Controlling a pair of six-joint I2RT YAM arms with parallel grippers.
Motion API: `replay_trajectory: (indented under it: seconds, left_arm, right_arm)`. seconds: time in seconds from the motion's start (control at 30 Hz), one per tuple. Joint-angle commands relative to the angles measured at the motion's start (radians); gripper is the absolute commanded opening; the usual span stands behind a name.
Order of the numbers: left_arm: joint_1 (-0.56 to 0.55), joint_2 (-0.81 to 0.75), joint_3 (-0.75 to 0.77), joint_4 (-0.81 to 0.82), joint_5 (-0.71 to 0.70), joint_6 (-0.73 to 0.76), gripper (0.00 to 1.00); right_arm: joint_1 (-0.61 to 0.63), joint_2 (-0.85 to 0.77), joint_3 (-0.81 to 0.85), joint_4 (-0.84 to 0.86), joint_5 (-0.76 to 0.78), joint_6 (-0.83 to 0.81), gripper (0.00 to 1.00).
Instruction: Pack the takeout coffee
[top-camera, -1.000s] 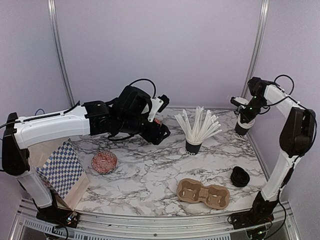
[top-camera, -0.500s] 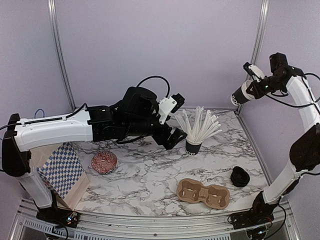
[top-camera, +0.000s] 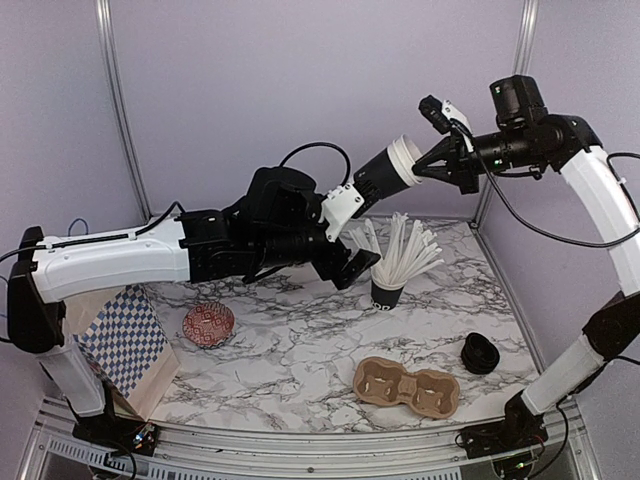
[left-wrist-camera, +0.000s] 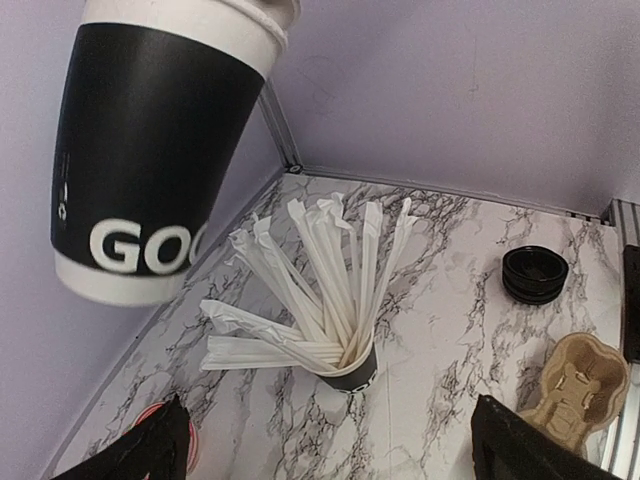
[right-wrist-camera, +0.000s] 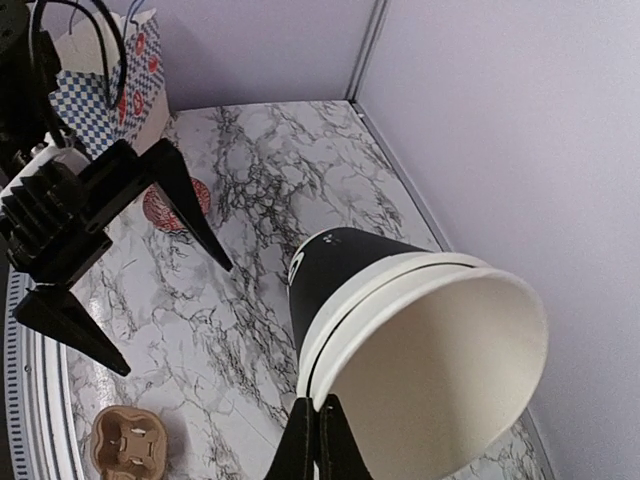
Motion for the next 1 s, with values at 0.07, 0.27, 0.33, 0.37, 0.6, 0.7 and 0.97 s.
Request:
replay_trajectory:
  seconds: [0.07,0.27,0.33,0.37,0.6,0.7,0.97]
  left_arm:
    - [-0.004,-0.060,-0.012,0.050,-0.149,0.069,0.99]
    - [-0.002,-0.042,-0.015,0.026,-0.204,0.073,0.99]
    - [-0.002,-0.027,0.000,0.000,-0.204,0.074,0.99]
    - [-0.002,-0.022,0.004,-0.009,-0.205,0.072,0.98]
    - [0.002,-0.036,-0.026,-0.011,-0.221,0.069,0.98]
    - [0.010,-0.052,-0.048,-0.013,-0.209,0.068,0.99]
    - [0.031,-0.079,-0.095,-0.013,-0.194,0.065,0.99]
  right_arm:
    - [0.149,0.064,0.006,-0.094,-0.019,-0.110,0.00]
    - [0.252,0.079,-0.011,-0.097,-0.002,-0.121,0.00]
    - [0.272,0.082,-0.007,-0.096,0.001,-0.121,0.00]
    - [0.278,0.085,-0.002,-0.096,0.004,-0.121,0.00]
    - [0.279,0.088,0.017,-0.104,0.000,-0.124,0.00]
    - [0.279,0.084,0.021,-0.099,0.006,-0.126,0.00]
    - [0.279,0.080,0.026,-0.096,0.010,-0.124,0.00]
